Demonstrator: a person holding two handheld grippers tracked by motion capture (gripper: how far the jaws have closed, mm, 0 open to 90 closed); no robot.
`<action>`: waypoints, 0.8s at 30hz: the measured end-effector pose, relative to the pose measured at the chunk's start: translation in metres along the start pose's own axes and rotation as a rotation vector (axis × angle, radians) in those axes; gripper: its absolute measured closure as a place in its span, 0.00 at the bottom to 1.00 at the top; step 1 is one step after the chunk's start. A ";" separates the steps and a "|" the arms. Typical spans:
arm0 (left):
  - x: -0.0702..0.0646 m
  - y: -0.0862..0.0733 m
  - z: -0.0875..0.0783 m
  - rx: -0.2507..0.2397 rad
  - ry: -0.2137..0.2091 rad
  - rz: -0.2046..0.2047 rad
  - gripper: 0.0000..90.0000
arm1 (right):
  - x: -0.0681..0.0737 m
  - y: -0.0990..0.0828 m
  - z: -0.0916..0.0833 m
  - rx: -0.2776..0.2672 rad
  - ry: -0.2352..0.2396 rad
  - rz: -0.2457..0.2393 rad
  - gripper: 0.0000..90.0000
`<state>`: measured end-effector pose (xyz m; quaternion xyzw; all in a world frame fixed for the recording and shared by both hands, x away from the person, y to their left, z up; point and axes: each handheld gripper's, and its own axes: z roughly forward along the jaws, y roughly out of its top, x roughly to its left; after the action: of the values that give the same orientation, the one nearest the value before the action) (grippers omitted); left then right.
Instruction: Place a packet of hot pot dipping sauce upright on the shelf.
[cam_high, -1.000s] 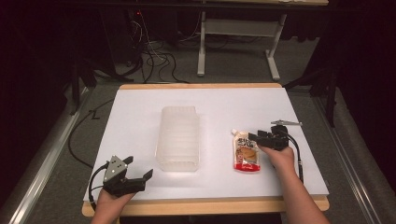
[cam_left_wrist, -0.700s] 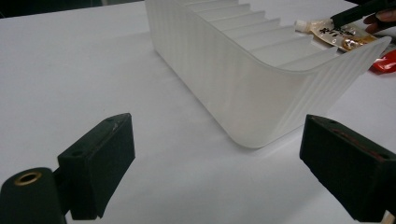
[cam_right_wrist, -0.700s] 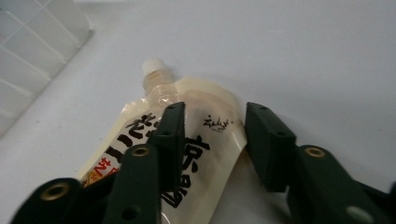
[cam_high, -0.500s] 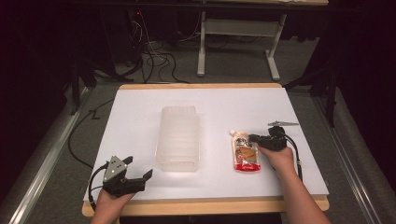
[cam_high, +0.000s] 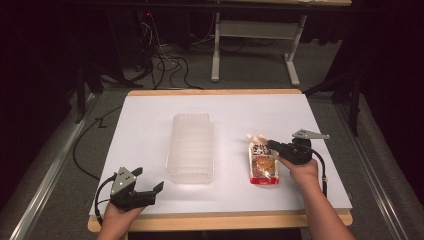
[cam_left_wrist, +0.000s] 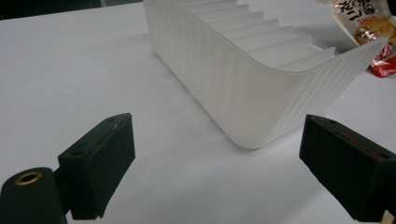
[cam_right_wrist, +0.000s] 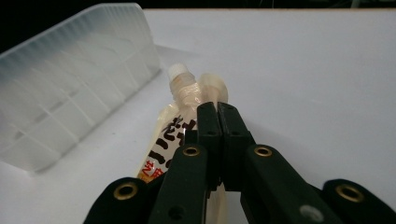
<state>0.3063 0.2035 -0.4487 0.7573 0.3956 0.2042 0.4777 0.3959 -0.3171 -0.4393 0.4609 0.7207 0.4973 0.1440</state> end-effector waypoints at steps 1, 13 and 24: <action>0.000 0.000 0.000 0.000 0.000 0.000 0.12 | 0.002 0.001 -0.003 -0.014 0.008 -0.004 1.00; 0.000 0.000 -0.001 0.000 -0.002 0.002 0.12 | 0.025 0.003 -0.027 -0.097 0.055 -0.049 1.00; 0.000 0.000 -0.001 -0.002 -0.004 0.003 0.12 | 0.040 0.010 -0.036 -0.158 0.092 -0.070 1.00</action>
<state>0.3052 0.2038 -0.4480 0.7578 0.3935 0.2037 0.4790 0.3560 -0.3053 -0.4045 0.3994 0.7007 0.5680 0.1639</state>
